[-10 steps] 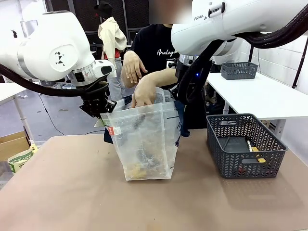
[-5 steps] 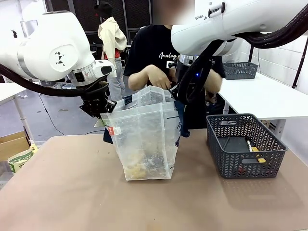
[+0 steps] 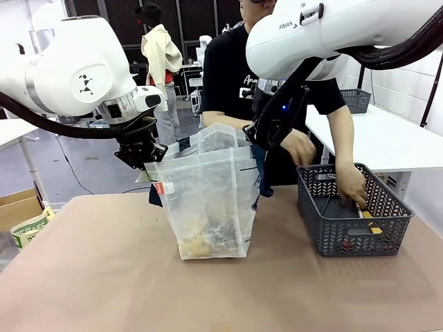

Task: Transfer purchased items from the store into the shopping bag.
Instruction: Move the Reusable shopping bag to the right side of the table.

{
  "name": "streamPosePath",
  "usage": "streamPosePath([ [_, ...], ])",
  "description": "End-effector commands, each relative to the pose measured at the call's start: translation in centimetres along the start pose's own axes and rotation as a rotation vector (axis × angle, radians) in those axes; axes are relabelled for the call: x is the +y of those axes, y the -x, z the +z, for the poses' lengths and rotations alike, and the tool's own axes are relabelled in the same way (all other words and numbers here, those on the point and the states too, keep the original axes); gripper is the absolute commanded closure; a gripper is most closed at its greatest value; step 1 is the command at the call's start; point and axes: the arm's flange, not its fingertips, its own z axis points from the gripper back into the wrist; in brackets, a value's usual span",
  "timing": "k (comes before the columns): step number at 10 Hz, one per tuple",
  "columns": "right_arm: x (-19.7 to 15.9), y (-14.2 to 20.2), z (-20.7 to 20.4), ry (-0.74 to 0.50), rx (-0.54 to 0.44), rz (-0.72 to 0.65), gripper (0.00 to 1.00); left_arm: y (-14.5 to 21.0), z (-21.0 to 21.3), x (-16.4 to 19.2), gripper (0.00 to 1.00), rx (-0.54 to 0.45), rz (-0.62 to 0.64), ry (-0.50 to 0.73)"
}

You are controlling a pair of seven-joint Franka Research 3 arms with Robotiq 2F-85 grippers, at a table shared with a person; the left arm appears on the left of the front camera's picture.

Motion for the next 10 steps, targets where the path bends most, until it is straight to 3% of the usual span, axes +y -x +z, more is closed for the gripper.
streamPosePath([
  [1,-0.29,0.00,0.13,0.001,-0.003,-0.005,1.00,-0.02,0.29,0.43,1.00,-0.006,0.003,-0.007],
  [10,-0.29,0.00,0.13,0.001,-0.003,-0.005,1.00,-0.02,0.29,0.43,1.00,-0.006,0.003,-0.007],
])
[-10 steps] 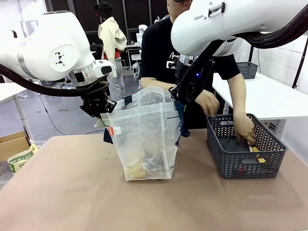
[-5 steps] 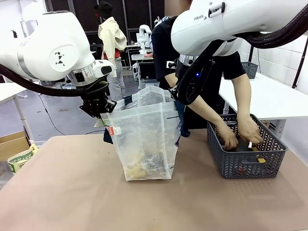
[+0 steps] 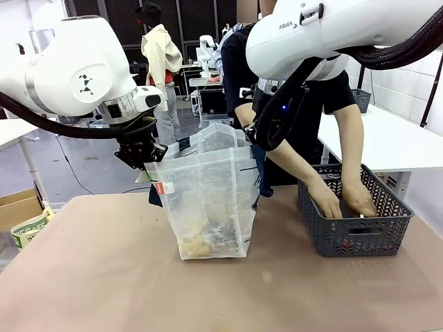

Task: Transfer purchased items from the store into the shopping bag.
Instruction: Move the Reusable shopping bag to the right side of the table.

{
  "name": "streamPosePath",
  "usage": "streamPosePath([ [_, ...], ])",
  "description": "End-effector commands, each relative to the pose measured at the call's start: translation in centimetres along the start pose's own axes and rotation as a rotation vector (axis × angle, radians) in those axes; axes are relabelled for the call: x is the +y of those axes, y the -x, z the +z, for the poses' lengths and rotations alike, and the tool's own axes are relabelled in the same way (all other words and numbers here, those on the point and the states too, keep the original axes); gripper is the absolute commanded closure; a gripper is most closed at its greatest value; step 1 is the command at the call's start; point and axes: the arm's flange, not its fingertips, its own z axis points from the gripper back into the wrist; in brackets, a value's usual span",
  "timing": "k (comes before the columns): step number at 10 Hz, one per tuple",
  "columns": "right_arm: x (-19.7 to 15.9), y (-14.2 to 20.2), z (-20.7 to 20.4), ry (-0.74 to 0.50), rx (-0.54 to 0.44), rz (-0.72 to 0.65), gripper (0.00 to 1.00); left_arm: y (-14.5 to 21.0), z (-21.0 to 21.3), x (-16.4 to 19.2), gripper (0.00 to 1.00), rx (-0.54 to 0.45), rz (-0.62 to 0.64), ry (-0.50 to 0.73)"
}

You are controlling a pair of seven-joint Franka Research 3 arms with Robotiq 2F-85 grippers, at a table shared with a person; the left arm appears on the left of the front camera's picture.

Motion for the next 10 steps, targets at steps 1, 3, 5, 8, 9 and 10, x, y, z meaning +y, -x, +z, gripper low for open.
streamPosePath([
  [1,-0.29,0.00,0.13,0.001,-0.003,-0.005,1.00,-0.02,0.29,0.43,1.00,-0.006,0.003,-0.007],
  [3,-0.29,0.00,0.13,0.001,-0.003,-0.005,1.00,-0.02,0.29,0.43,1.00,-0.006,0.003,-0.007],
  [5,-0.29,0.00,0.13,0.001,-0.003,-0.005,1.00,-0.02,0.29,0.43,1.00,-0.006,0.003,-0.007],
  [8,-0.29,0.00,0.13,0.001,-0.003,-0.005,1.00,-0.02,0.29,0.43,1.00,-0.006,0.003,-0.007],
  [9,-0.29,0.00,0.13,0.001,-0.003,-0.005,1.00,-0.02,0.29,0.43,1.00,-0.006,0.003,-0.007],
  [10,-0.29,0.00,0.13,0.001,-0.003,-0.005,1.00,-0.02,0.29,0.43,1.00,-0.006,0.003,-0.007],
])
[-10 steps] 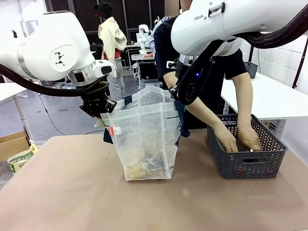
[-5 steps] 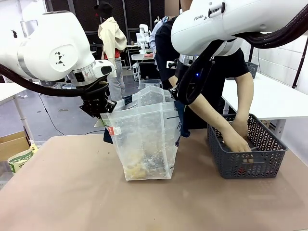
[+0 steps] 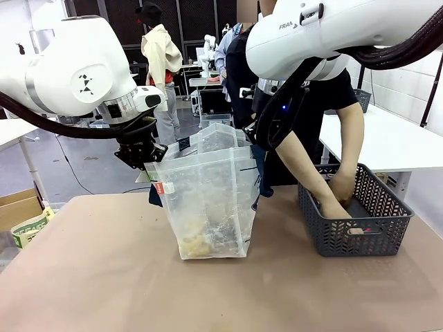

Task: Transfer purchased items from the store into the shopping bag.
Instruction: Move the Reusable shopping bag to the right side of the table.

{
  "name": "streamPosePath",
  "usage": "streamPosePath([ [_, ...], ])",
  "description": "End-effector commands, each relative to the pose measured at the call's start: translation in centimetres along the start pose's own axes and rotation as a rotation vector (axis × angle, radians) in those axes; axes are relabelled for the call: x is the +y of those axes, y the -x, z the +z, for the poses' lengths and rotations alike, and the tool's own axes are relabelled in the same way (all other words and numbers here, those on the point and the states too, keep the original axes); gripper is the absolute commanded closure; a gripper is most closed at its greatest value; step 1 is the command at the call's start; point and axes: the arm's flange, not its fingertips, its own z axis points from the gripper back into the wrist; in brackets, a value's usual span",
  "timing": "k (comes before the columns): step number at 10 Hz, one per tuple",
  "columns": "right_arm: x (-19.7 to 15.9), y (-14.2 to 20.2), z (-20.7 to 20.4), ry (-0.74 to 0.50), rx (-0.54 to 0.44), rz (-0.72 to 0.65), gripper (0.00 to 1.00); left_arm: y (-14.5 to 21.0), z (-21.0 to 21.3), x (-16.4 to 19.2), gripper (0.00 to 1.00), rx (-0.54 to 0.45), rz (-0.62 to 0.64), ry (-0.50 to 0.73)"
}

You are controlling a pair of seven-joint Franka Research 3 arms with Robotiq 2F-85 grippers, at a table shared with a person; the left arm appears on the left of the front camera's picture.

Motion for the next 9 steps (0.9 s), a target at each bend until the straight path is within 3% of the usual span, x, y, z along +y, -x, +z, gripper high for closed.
streamPosePath([
  [1,-0.29,0.00,0.13,0.001,-0.003,-0.005,1.00,-0.02,0.29,0.43,1.00,-0.006,0.003,-0.007],
  [9,-0.29,0.00,0.13,0.001,-0.003,-0.005,1.00,-0.02,0.29,0.43,1.00,-0.006,0.003,-0.007],
])
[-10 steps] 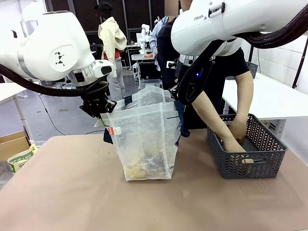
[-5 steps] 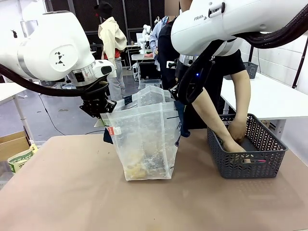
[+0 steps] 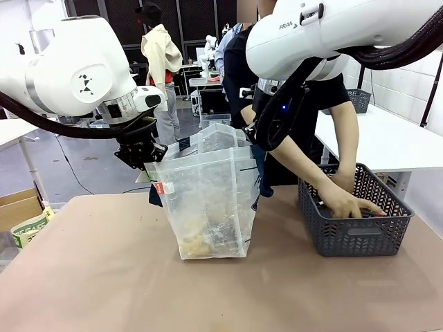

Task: Transfer purchased items from the store into the shopping bag.
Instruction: Move the Reusable shopping bag to the right side of the table.

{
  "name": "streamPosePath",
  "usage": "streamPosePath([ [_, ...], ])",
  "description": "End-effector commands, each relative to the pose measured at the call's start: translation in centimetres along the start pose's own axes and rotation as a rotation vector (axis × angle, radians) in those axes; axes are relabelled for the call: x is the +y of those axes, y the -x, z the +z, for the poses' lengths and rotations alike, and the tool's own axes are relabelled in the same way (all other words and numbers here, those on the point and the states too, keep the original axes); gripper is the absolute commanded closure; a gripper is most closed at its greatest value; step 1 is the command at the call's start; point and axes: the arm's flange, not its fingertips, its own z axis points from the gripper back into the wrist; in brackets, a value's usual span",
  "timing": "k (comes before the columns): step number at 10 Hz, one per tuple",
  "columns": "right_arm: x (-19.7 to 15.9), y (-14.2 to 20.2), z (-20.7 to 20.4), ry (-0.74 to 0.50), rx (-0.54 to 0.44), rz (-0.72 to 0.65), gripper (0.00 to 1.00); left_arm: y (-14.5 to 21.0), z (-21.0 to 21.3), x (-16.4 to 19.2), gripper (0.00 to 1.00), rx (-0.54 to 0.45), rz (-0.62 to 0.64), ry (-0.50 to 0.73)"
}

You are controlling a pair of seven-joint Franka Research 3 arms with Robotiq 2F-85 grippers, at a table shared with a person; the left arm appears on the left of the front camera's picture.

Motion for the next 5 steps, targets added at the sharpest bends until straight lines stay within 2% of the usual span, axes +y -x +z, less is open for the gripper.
streamPosePath([
  [1,-0.29,0.00,0.14,0.001,-0.003,-0.005,1.00,-0.02,0.29,0.43,1.00,-0.006,0.003,-0.007],
  [5,-0.29,0.00,0.14,0.001,-0.003,-0.005,1.00,-0.02,0.29,0.43,1.00,-0.006,0.003,-0.007],
])
